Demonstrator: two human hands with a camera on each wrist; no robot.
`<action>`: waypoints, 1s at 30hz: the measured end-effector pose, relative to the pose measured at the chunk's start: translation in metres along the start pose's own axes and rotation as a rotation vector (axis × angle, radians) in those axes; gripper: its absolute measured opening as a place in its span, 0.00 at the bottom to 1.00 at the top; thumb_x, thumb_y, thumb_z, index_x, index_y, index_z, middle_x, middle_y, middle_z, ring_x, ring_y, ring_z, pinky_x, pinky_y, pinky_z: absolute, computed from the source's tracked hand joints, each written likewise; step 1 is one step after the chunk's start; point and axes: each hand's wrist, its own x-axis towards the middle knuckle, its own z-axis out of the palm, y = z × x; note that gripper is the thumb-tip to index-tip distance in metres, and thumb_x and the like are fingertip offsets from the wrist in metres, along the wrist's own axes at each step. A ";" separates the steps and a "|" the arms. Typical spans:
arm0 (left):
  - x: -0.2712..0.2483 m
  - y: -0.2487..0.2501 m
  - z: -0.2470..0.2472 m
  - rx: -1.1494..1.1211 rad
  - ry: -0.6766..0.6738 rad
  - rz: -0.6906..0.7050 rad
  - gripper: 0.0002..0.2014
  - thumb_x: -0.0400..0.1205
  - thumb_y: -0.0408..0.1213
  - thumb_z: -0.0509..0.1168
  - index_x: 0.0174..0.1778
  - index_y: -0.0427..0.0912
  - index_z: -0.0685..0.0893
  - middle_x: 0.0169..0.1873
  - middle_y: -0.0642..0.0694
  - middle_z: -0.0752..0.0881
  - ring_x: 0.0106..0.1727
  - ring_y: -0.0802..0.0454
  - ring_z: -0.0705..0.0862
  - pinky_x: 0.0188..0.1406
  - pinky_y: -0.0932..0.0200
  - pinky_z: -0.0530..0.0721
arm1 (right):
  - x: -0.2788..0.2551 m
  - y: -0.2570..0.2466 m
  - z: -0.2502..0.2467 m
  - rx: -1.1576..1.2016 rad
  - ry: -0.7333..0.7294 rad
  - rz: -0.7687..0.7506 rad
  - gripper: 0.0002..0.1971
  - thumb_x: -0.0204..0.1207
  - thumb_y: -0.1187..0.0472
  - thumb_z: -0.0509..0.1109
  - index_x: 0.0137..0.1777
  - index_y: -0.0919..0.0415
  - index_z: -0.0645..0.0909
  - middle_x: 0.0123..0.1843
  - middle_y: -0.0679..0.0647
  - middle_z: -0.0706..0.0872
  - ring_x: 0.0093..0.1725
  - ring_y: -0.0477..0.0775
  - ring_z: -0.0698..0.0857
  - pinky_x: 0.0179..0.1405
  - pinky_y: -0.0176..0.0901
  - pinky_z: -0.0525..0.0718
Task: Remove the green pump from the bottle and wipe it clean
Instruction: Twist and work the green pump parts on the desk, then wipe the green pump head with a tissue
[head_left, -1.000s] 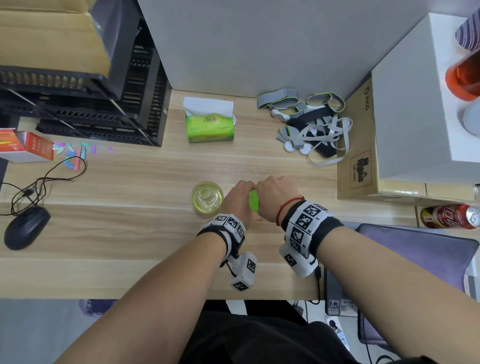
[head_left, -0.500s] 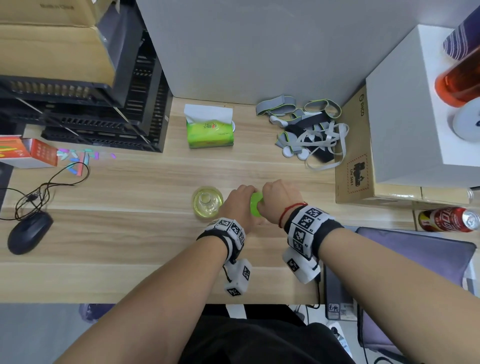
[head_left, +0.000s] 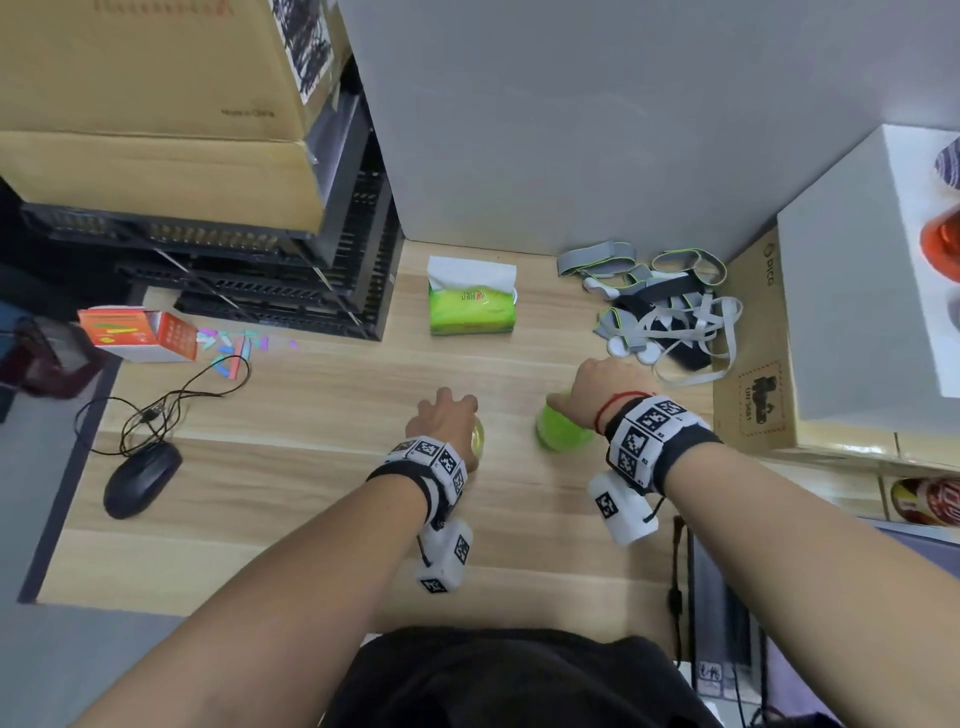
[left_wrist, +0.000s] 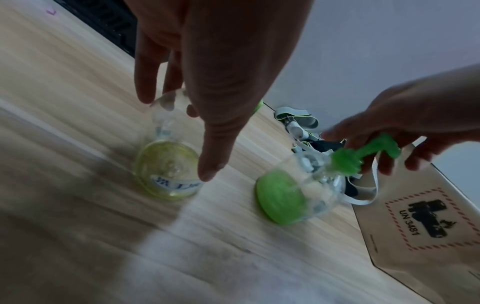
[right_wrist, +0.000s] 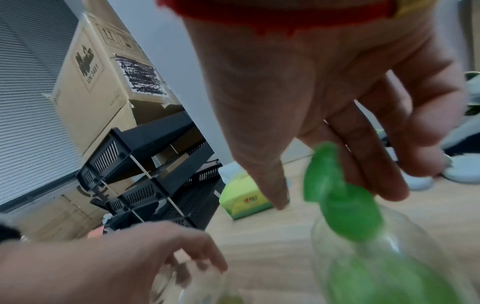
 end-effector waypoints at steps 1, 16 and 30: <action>0.001 -0.005 -0.002 0.003 0.001 -0.003 0.38 0.67 0.41 0.80 0.72 0.51 0.71 0.69 0.41 0.71 0.68 0.36 0.73 0.55 0.42 0.83 | 0.003 -0.002 -0.008 -0.008 0.003 0.000 0.32 0.75 0.33 0.59 0.63 0.61 0.79 0.59 0.59 0.85 0.56 0.62 0.85 0.42 0.47 0.75; 0.024 -0.043 -0.053 -0.172 0.243 -0.007 0.37 0.69 0.61 0.74 0.73 0.52 0.73 0.70 0.47 0.75 0.72 0.45 0.72 0.63 0.44 0.80 | 0.102 -0.080 -0.077 0.168 -0.055 -0.289 0.25 0.77 0.42 0.65 0.69 0.56 0.81 0.75 0.61 0.77 0.72 0.66 0.75 0.71 0.53 0.74; 0.055 -0.018 -0.130 -0.885 0.573 0.215 0.54 0.53 0.54 0.84 0.77 0.50 0.70 0.73 0.43 0.74 0.73 0.49 0.73 0.76 0.54 0.73 | 0.040 -0.034 -0.134 0.904 -0.037 -0.612 0.07 0.74 0.57 0.74 0.40 0.55 0.93 0.34 0.56 0.90 0.30 0.48 0.78 0.35 0.40 0.74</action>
